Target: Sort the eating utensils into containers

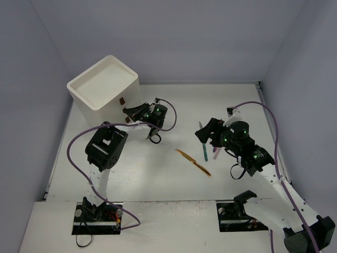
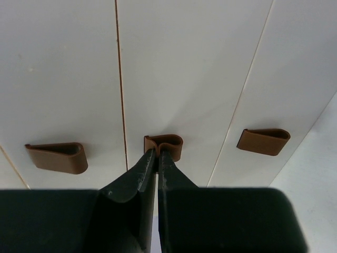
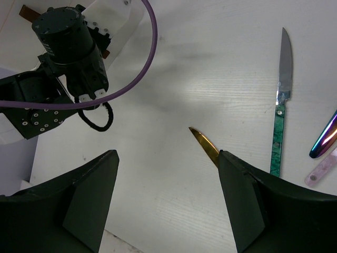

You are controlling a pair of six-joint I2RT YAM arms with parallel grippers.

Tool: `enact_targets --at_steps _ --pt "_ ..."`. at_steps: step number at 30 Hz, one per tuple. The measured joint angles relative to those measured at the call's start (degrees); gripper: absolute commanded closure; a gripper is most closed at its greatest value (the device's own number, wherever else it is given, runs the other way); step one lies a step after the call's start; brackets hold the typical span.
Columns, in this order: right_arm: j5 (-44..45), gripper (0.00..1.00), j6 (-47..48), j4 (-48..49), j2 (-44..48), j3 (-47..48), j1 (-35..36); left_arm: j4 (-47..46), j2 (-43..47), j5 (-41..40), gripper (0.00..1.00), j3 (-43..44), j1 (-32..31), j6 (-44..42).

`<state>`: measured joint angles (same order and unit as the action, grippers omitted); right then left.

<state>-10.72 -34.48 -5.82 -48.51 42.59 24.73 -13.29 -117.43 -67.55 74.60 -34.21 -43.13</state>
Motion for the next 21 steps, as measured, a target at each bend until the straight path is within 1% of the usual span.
enact_targets --at_steps 5,21 --pt "0.0 0.27 -0.1 0.0 0.0 0.0 0.0 0.1 2.0 -0.1 1.0 -2.0 -2.3 1.7" --pt "0.0 0.27 -0.2 0.0 1.6 -0.5 -0.1 2.1 5.2 -3.4 1.0 -5.9 -14.4 8.6"
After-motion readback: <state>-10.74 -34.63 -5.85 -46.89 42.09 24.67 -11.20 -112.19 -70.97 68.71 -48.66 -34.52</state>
